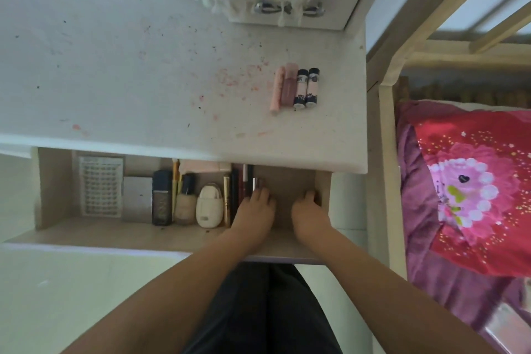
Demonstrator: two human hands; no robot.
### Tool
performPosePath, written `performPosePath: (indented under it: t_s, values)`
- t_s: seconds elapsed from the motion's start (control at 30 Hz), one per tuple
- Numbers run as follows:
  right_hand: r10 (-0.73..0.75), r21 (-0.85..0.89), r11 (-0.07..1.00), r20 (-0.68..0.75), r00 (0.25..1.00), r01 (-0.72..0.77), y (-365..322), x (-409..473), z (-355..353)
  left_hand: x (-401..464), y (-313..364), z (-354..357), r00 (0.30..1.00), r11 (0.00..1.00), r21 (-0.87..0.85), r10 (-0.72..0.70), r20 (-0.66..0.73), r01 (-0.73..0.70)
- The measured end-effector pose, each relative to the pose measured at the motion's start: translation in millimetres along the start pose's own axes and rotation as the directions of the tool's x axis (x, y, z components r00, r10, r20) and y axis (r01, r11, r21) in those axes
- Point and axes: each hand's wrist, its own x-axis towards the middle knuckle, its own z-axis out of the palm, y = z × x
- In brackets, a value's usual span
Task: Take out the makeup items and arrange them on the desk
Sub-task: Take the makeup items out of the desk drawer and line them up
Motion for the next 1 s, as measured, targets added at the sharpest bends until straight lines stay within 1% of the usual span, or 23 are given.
performPosePath:
  t_s: [0.07,0.1,0.17,0.23,0.33,0.4,0.47,0.5,0.57,0.63,0.7,0.77,0.87,0.93,1.0]
  values:
    - [0.027,0.091,0.996,-0.092,0.995,-0.019,2,-8,-7,-3,1,3,0.999,0.999,-0.040,0.006,-0.042,-0.008]
    - [0.035,0.122,0.992,-0.160,0.986,-0.015,4,-12,-9,-5,1,4,0.999,0.995,-0.096,0.008,-0.045,-0.012]
    - [0.009,0.120,0.993,-0.249,0.968,0.022,7,-15,-8,-8,1,4,1.000,0.965,-0.262,-0.009,-0.025,0.002]
    - [-0.031,0.143,0.987,-0.277,0.960,0.073,9,-17,-5,-11,0,2,1.000,0.912,-0.409,-0.011,-0.021,0.002]
    - [-0.101,0.191,0.969,-0.275,0.956,0.157,13,-21,-7,-15,-1,-11,0.998,0.843,-0.536,0.024,-0.063,-0.054]
    - [-0.125,0.271,0.937,-0.327,0.937,0.220,21,-31,-19,-21,-3,-31,0.989,0.798,-0.590,0.048,-0.140,-0.123]
    - [-0.143,0.389,0.875,-0.362,0.921,0.289,35,-45,-44,-31,-9,-64,0.976,0.747,-0.644,0.032,-0.216,-0.167]
    - [-0.158,0.452,0.829,-0.374,0.914,0.328,43,-53,-62,-36,-15,-85,0.969,0.710,-0.682,0.002,-0.249,-0.177]
    - [-0.149,0.576,0.719,-0.420,0.895,0.389,62,-66,-106,-37,-33,-130,0.946,0.605,-0.775,-0.109,-0.305,-0.180]
    - [-0.049,0.657,0.631,-0.497,0.866,0.412,82,-63,-150,-20,-56,-170,0.902,0.518,-0.836,-0.251,-0.351,-0.181]
    - [0.067,0.682,0.607,-0.555,0.829,0.407,98,-43,-186,11,-78,-199,0.881,0.475,-0.870,-0.345,-0.324,-0.134]
    - [0.133,0.678,0.643,-0.559,0.819,0.358,108,-14,-210,45,-91,-216,0.896,0.471,-0.881,-0.369,-0.247,-0.048]
    - [0.151,0.658,0.696,-0.527,0.836,0.289,112,27,-222,83,-96,-218,0.928,0.502,-0.864,-0.334,-0.165,0.027]
    - [0.140,0.643,0.709,-0.529,0.837,0.288,110,40,-222,95,-91,-216,0.931,0.538,-0.841,-0.334,-0.150,0.058]
    - [0.130,0.625,0.717,-0.555,0.821,0.309,107,45,-222,103,-82,-213,0.925,0.570,-0.819,-0.344,-0.162,0.069]
